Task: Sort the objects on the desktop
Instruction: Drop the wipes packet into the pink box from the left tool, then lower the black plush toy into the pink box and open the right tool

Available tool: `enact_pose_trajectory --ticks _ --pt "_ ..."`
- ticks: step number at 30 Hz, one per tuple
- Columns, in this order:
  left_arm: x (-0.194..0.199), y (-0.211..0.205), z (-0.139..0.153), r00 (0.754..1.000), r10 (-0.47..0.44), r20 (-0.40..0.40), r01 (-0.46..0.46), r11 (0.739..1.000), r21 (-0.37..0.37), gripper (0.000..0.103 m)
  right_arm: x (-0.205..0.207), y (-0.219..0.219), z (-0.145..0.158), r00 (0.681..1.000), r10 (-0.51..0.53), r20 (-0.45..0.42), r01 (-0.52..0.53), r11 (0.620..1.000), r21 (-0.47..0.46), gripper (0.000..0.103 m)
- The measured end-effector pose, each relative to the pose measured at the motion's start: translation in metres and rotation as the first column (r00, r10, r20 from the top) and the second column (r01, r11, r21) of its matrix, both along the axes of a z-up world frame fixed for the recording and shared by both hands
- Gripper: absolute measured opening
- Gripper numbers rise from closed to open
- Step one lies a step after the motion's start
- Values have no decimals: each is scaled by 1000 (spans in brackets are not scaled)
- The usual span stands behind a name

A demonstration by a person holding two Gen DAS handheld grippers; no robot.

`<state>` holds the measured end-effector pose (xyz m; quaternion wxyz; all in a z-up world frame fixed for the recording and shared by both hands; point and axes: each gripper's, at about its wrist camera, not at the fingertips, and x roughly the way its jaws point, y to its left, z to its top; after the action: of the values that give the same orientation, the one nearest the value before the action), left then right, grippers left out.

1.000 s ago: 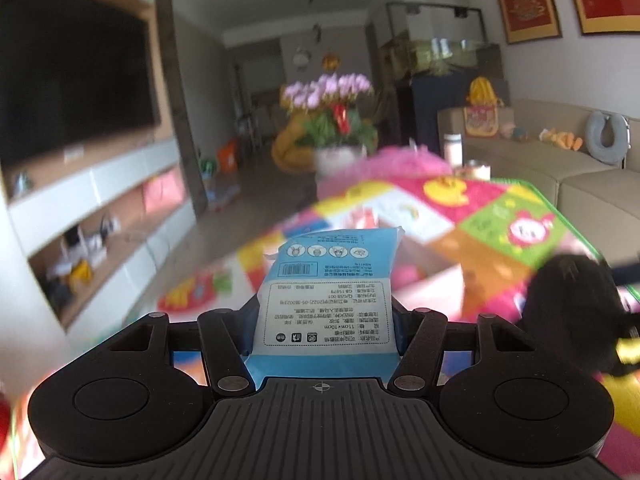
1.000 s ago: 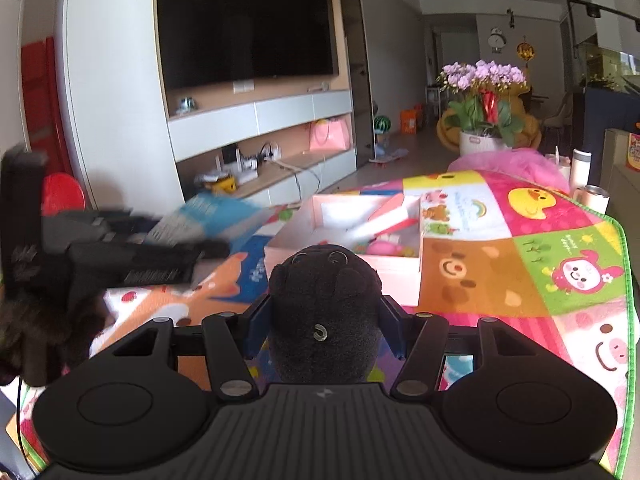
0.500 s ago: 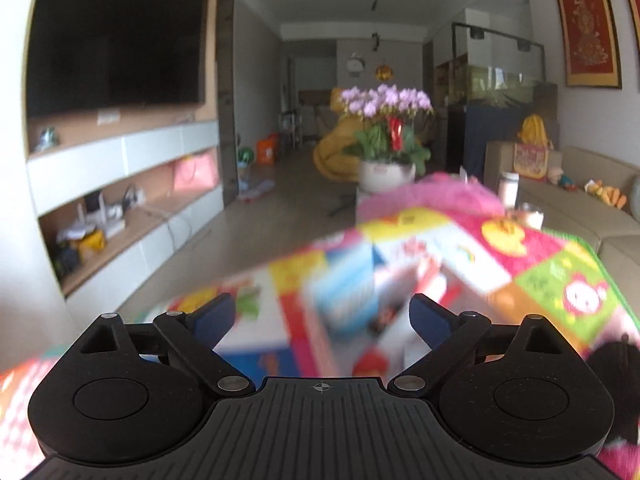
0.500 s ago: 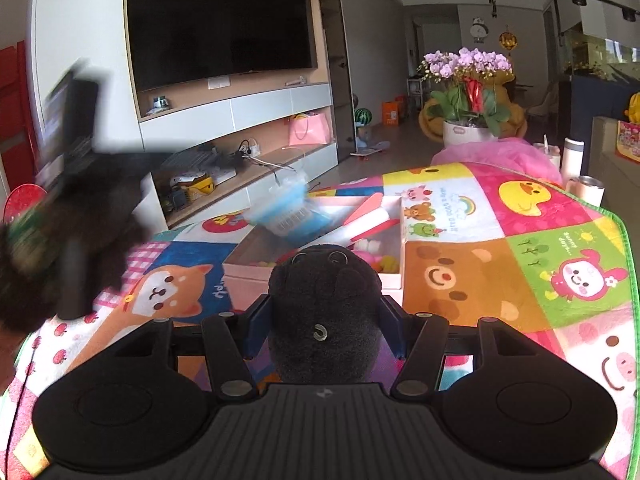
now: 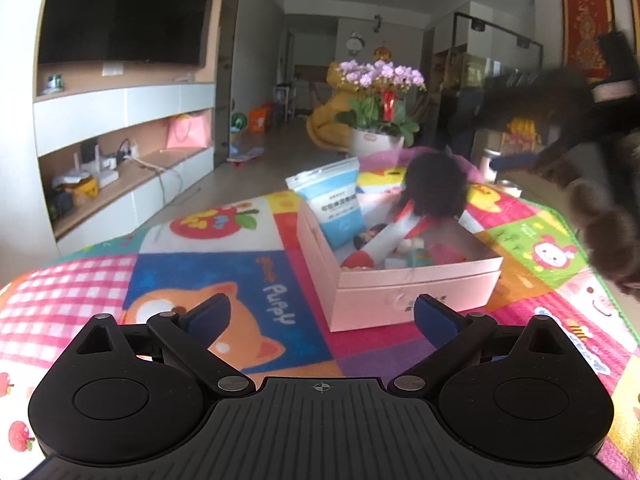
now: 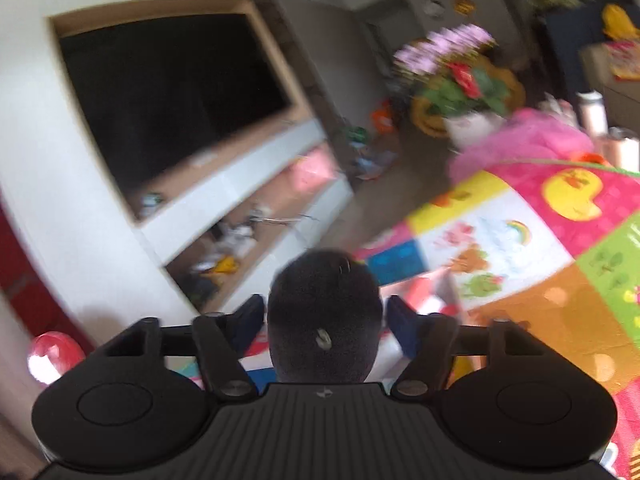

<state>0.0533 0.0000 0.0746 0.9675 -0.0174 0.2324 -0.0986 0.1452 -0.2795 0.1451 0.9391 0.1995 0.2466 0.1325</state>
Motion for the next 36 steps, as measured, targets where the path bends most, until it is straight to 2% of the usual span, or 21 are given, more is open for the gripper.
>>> enact_pose_trajectory --ticks 5,12,15,19,22,25,26,27,28,30,33,36 --pt "4 -4 -8 999 -14 -32 13 1000 -26 102 6 1 -2 998 -67 6 67 989 -131 71" --pt "4 -8 -19 997 -46 -62 43 998 -46 102 28 28 0 1000 -14 27 20 970 -244 71" --pt "4 -7 -20 997 -43 -65 41 998 -45 103 52 48 3 1000 6 29 3 958 -287 51" --pt "4 -3 -19 997 -19 -69 15 998 -56 103 89 78 8 997 42 64 -21 955 -295 51" --pt "6 0 -20 997 -3 -78 0 999 -49 103 126 105 3 998 55 25 -45 954 -296 51" --pt "7 5 -21 996 10 -87 -13 999 -44 103 157 132 -10 996 89 -27 -93 930 -356 50" --pt "7 8 -22 996 12 -89 -17 999 -46 103 164 139 -15 992 116 -52 -127 915 -384 48" --pt "7 10 -22 996 15 -90 -20 999 -50 103 169 146 -21 985 151 -85 -172 895 -411 39" --pt "6 12 -22 996 17 -91 -23 998 -57 103 170 150 -26 976 183 -119 -217 873 -436 30" --pt "5 15 -21 996 15 -90 -22 997 -80 103 159 147 -34 958 237 -159 -284 841 -460 25" --pt "6 12 -21 996 8 -86 -17 995 -102 103 125 128 -47 936 286 -205 -349 831 -432 24" --pt "7 2 -23 995 -10 -96 1 996 -91 103 89 114 -64 922 294 -253 -378 825 -421 25"
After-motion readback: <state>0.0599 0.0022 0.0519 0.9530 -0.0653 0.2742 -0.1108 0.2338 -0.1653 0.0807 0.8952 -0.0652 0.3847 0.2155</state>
